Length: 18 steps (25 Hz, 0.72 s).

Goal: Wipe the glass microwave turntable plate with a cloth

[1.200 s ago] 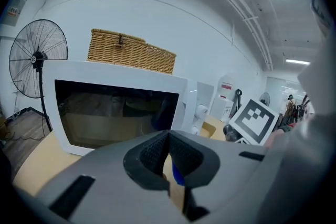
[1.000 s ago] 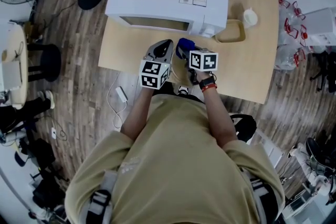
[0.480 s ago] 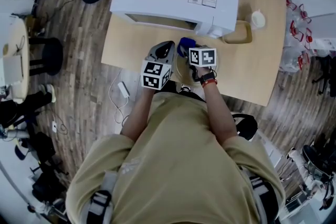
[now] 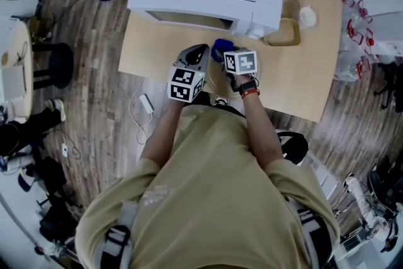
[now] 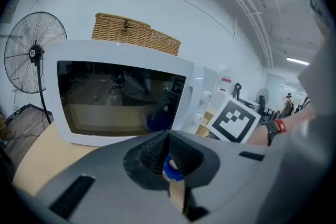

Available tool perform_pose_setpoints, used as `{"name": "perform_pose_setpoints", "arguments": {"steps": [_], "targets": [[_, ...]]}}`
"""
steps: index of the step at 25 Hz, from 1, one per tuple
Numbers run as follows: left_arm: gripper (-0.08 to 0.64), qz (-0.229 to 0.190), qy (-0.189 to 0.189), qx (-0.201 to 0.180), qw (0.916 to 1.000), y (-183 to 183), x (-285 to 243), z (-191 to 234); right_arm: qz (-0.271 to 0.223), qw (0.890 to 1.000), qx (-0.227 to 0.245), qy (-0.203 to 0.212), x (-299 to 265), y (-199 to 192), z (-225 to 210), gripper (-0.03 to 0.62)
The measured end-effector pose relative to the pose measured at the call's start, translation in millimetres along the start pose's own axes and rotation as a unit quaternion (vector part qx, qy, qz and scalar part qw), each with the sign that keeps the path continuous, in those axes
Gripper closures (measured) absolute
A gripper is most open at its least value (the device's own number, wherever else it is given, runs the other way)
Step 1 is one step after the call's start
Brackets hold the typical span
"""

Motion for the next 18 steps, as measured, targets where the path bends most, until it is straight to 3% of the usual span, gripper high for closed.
{"name": "perform_pose_setpoints", "arguments": {"steps": [18], "targets": [[0.541,0.015,-0.028,-0.017,0.9993,-9,-6,-29,-0.021,0.999,-0.045,-0.017,22,-10,-27,0.446]]}}
Point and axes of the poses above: the fingertips, and each gripper's own axes: x backward along the fingers, z to its left, y out of its top, the point moved 3 cm from there along x, backward along the fingers, and after that the axes turned 6 degrees about x, right-handed, at the moved point
